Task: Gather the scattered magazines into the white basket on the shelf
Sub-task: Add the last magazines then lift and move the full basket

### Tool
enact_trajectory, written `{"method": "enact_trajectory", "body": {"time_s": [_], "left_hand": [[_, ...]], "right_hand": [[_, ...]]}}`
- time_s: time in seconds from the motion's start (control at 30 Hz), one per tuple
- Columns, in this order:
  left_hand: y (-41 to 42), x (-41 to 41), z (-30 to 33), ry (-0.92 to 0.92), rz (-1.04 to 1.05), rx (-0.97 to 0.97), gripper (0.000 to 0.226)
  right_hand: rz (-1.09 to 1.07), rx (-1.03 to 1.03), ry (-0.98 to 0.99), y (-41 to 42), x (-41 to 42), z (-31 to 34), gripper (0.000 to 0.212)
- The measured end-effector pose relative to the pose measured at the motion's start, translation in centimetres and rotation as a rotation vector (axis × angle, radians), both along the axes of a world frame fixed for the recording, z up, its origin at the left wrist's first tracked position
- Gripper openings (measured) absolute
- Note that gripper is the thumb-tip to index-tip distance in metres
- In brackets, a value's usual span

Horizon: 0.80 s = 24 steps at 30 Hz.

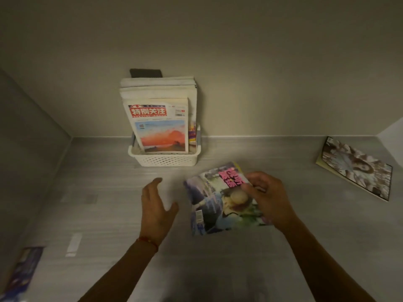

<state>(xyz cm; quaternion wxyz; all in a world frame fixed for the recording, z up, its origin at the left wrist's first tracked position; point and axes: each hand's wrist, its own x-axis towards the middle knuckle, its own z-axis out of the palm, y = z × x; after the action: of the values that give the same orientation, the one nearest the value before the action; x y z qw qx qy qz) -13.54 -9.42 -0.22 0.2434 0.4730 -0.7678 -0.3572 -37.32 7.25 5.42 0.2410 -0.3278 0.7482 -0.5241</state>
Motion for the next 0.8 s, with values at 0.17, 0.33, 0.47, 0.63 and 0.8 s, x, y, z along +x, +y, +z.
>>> {"method": "enact_trajectory", "body": {"time_s": [0.17,0.33,0.47,0.63,0.8], "left_hand": [[-3.1,-1.9,4.2,0.13,-0.434,-0.025,0.049],[-7.4,-0.5,6.2,0.434,-0.239,0.25,0.021],[-11.6,0.3,8.0,0.592,-0.131,0.327,0.024],[-16.3,-0.8,10.1,0.609,-0.126,0.234,0.024],[-19.8,-2.5,8.5,0.268,0.133,-0.041,0.01]], "right_hand": [[0.312,-0.004,0.225,-6.7,2.4,5.6,0.022],[0.168,0.051,0.388,-9.6,0.0,7.0,0.048],[0.164,0.104,0.269,-12.0,-0.6,5.8,0.037],[0.067,0.001,0.296,-18.3,0.6,6.3,0.003],[-0.006,0.046,0.458,-22.8,0.5,5.1,0.008]]}}
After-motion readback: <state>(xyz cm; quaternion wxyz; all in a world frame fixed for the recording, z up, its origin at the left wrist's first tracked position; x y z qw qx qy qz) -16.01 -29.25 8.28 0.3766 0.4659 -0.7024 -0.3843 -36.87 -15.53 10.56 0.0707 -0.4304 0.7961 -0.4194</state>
